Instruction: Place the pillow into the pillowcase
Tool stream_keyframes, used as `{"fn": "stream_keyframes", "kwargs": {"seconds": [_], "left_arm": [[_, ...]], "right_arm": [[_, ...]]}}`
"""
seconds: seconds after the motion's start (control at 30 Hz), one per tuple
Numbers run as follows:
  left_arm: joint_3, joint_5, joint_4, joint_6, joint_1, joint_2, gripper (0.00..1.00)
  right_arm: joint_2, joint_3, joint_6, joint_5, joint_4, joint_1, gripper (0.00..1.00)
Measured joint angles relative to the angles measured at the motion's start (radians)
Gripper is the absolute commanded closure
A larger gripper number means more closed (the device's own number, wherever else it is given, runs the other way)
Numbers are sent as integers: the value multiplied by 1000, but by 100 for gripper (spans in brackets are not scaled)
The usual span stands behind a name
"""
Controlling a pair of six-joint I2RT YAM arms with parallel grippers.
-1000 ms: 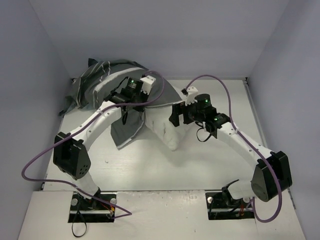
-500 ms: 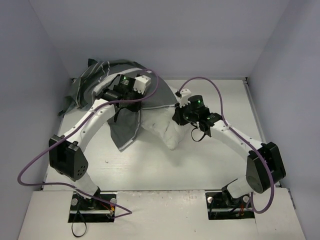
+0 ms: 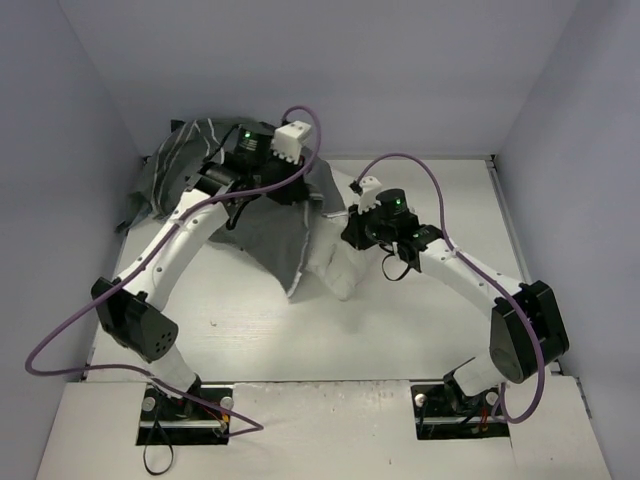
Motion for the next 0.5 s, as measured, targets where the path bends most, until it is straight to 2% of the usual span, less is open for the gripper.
{"fn": "stream_keyframes", "kwargs": {"seconds": [0.13,0.2,0.4,0.5], "left_arm": [[165,91,34,-124,-119,84,100],[184,127,93,-204,-155,98,100],[24,175,304,-428,-152,63,100],[-5,198,362,-516,-149,68,100]], "right_arm": [[2,15,61,-46,53,-13,100],[3,31,86,-59,74,-16,100],[3,22,140,-66,128,-18,100],[6,-2,166,-67,151,-16,100]]}}
